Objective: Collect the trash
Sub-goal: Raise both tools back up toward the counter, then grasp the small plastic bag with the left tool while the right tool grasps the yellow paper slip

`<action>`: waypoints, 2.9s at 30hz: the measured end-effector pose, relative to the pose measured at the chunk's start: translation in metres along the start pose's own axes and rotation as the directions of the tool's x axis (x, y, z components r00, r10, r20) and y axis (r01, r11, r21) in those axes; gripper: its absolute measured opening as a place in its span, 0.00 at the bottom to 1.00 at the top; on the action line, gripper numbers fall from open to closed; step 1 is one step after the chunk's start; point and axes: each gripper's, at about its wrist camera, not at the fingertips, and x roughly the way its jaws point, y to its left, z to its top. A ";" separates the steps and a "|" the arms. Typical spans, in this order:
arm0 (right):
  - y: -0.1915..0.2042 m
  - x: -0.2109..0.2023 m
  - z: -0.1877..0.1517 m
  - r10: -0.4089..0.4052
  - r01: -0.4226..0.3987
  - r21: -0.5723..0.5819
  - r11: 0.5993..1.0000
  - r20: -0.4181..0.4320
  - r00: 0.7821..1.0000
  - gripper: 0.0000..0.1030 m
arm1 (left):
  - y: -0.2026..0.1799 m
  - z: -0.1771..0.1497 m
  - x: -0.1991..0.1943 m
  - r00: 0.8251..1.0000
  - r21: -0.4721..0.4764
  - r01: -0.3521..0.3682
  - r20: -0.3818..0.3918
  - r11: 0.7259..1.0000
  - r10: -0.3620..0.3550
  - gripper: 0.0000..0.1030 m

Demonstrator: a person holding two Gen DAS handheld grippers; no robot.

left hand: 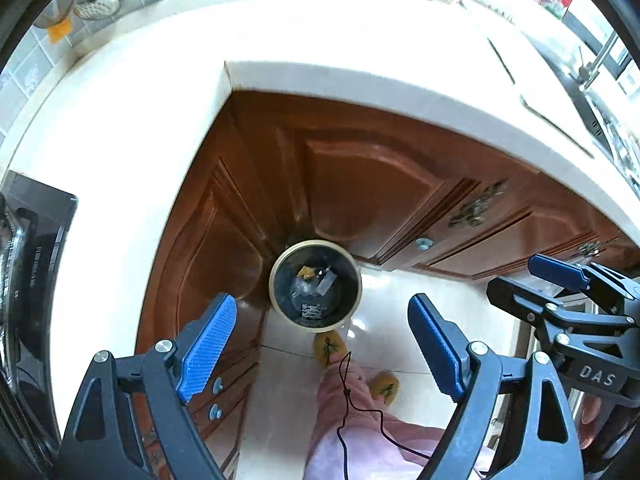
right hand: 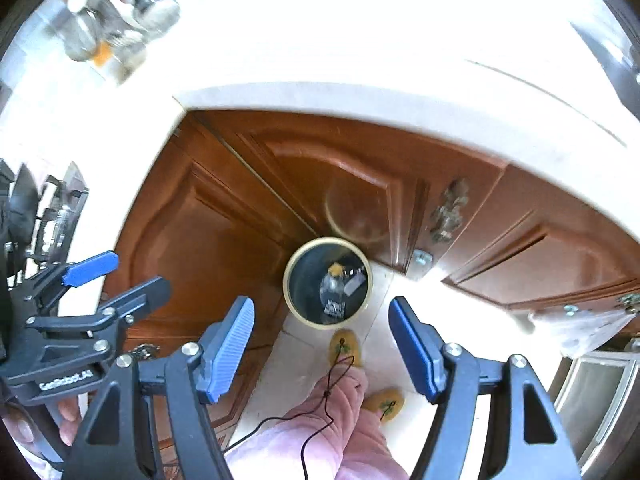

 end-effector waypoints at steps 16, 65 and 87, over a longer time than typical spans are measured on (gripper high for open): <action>-0.023 -0.126 0.030 -0.047 0.060 -0.050 0.997 0.229 0.972 0.68 | -0.045 0.031 -0.117 0.975 0.043 -0.015 0.220 0.999 0.005 0.91; -0.108 0.024 0.361 -0.181 0.236 -0.194 0.952 0.264 0.947 0.51 | -0.098 0.439 0.136 0.966 -0.083 0.242 0.111 0.967 -0.233 0.41; -0.044 0.086 0.385 -0.402 0.570 -0.348 0.744 0.449 0.798 0.15 | -0.040 0.409 0.113 0.973 -0.096 0.216 0.102 0.972 -0.206 0.39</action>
